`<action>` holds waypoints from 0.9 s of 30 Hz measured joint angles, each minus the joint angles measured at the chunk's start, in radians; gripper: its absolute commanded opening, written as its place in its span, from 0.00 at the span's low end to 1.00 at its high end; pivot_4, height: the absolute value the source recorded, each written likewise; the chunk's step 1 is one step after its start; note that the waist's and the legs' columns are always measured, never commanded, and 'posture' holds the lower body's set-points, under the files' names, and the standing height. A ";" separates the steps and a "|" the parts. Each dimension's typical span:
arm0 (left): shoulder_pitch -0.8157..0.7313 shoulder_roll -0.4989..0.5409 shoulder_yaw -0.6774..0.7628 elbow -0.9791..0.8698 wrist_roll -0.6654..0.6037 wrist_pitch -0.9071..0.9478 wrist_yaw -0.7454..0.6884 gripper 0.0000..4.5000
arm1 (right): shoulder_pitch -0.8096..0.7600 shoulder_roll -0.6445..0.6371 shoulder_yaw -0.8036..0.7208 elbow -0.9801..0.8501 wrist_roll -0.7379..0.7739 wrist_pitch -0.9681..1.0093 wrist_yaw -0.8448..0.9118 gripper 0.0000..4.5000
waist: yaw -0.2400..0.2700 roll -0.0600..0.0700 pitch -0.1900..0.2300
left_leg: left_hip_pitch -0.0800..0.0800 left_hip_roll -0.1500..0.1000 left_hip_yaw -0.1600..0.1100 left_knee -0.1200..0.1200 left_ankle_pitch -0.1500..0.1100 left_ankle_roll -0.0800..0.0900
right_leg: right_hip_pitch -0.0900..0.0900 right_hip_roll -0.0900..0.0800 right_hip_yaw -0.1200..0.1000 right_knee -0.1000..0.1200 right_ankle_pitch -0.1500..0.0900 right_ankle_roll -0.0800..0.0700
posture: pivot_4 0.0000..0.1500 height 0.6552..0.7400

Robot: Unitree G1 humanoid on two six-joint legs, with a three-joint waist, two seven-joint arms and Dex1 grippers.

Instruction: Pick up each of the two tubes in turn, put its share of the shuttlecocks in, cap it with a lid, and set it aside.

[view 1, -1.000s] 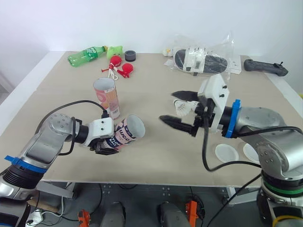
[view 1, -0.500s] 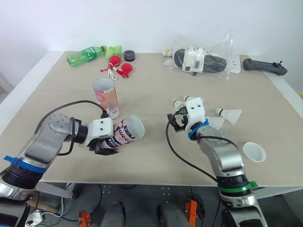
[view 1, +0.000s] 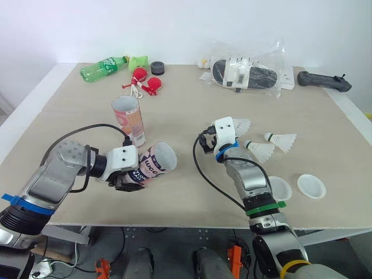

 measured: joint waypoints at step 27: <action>0.000 -0.012 0.003 0.006 0.001 0.003 0.008 0.70 | 0.058 0.063 0.030 -0.372 0.017 0.174 0.051 0.03 | 0.002 0.000 0.000 | 0.000 0.000 -0.001 0.000 0.000 0.000 | 0.000 0.000 0.000 0.000 -0.001 -0.001 | 1.00 1.00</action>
